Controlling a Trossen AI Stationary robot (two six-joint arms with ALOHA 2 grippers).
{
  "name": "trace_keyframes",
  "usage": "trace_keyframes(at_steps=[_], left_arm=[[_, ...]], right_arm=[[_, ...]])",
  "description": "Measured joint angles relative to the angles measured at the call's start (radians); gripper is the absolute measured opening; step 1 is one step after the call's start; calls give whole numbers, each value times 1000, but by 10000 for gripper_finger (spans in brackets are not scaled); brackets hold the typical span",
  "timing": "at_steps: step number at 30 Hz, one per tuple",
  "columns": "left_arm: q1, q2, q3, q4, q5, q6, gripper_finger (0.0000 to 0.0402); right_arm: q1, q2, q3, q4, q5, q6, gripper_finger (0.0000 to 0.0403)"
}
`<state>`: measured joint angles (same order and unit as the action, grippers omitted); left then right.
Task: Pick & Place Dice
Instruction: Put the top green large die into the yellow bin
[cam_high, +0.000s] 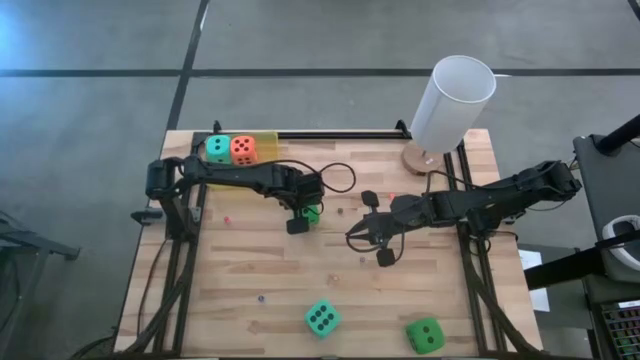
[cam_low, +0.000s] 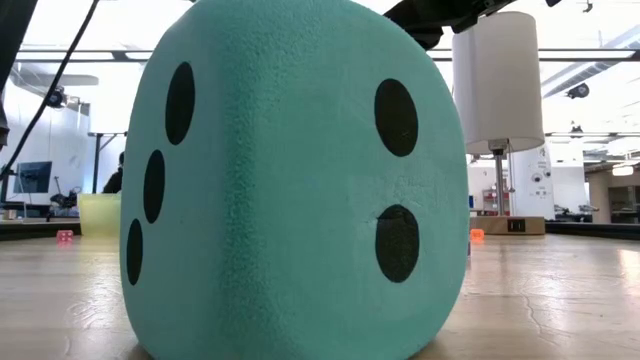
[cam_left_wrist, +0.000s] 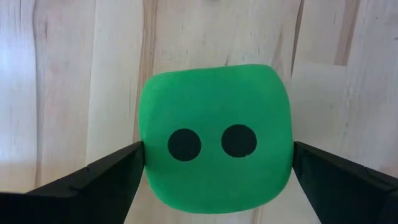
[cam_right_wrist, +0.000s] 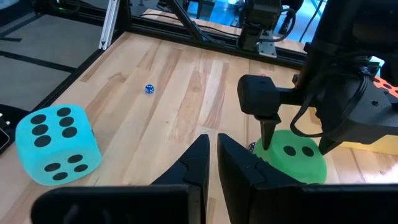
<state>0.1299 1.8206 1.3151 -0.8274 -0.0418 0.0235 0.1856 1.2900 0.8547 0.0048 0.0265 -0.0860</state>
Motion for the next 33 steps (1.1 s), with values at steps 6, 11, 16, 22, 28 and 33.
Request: trace_keyframes(at_steps=[6,11,16,22,28,33], left_arm=[[-1,0,0,0,-17,-5,397],[-5,0,-1,1,-30,-11,385],[-5,0,-1,0,-34,-24,362],[-6,-2,-1,0,-37,-27,340],[-11,-5,6,-7,-38,-27,337],[-11,-5,19,-13,-37,-27,337]], right_arm=[[0,0,0,0,0,0,28],[0,0,0,0,0,0,28],[0,0,0,0,0,0,28],[0,0,0,0,0,0,28],[0,0,0,0,0,0,28],[0,0,0,0,0,0,28]])
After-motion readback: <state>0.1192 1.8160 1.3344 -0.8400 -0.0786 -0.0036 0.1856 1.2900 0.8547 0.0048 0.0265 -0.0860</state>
